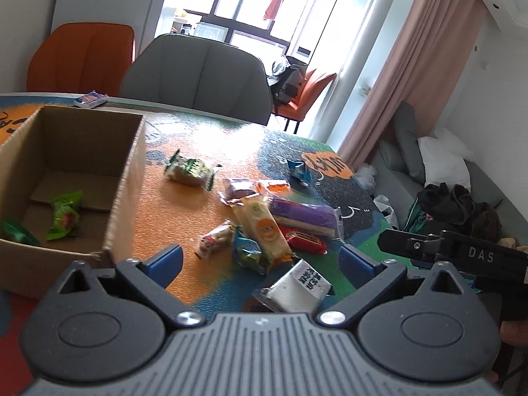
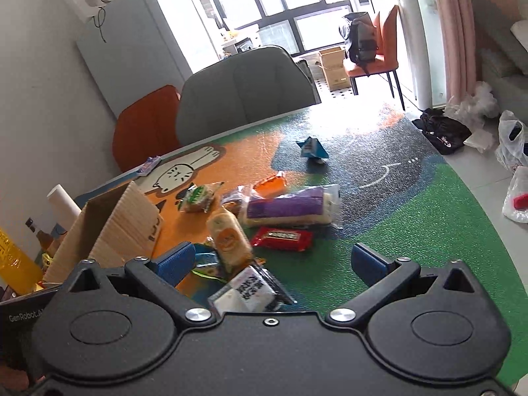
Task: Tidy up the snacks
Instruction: 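Move the left gripper to the white square packet and grasp it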
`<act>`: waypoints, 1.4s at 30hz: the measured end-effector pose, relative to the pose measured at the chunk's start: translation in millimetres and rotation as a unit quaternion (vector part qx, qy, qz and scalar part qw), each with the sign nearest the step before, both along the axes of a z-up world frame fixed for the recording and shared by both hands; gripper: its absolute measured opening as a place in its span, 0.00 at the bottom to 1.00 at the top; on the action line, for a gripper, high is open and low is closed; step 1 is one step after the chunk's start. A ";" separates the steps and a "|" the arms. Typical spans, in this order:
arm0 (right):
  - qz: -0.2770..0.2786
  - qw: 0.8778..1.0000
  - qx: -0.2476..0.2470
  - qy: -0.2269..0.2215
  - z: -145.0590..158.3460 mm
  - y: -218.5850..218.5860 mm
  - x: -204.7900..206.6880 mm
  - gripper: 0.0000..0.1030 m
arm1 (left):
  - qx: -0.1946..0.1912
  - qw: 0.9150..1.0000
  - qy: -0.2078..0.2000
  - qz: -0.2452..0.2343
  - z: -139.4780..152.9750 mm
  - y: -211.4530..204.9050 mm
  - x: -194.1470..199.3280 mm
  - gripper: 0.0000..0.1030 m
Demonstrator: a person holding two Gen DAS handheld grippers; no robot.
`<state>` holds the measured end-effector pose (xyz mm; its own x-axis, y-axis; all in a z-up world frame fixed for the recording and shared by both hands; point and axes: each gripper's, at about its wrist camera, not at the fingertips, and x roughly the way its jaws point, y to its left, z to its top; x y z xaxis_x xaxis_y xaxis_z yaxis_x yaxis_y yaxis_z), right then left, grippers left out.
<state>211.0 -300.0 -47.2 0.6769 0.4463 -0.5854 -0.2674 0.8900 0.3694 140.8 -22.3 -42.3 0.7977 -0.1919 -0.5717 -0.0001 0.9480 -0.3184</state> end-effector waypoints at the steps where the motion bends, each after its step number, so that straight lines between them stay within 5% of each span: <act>1: 0.000 1.000 0.000 0.001 -1.9 -1.5 0.9 1.00 | 0.002 1.000 -0.001 -0.003 -1.0 -2.4 1.0 0.98; 13: 0.004 1.000 0.002 0.024 -22.7 -10.6 8.0 0.97 | 0.003 1.000 0.019 -0.016 -23.5 -17.4 11.4 0.90; 30: 0.029 0.998 -0.002 0.052 -44.0 -0.5 15.1 0.78 | -0.014 0.998 0.042 -0.041 -62.7 -30.4 30.8 0.81; 42: 0.014 0.998 0.001 0.061 -51.8 -12.3 31.1 0.78 | 0.023 0.996 0.042 -0.078 -81.0 -56.8 54.7 0.82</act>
<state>242.1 -312.3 -98.9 0.5876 0.4655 -0.6618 -0.2450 0.8819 0.4028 195.4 -79.2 -123.3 0.7100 -0.2808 -0.6457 0.1229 0.9524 -0.2790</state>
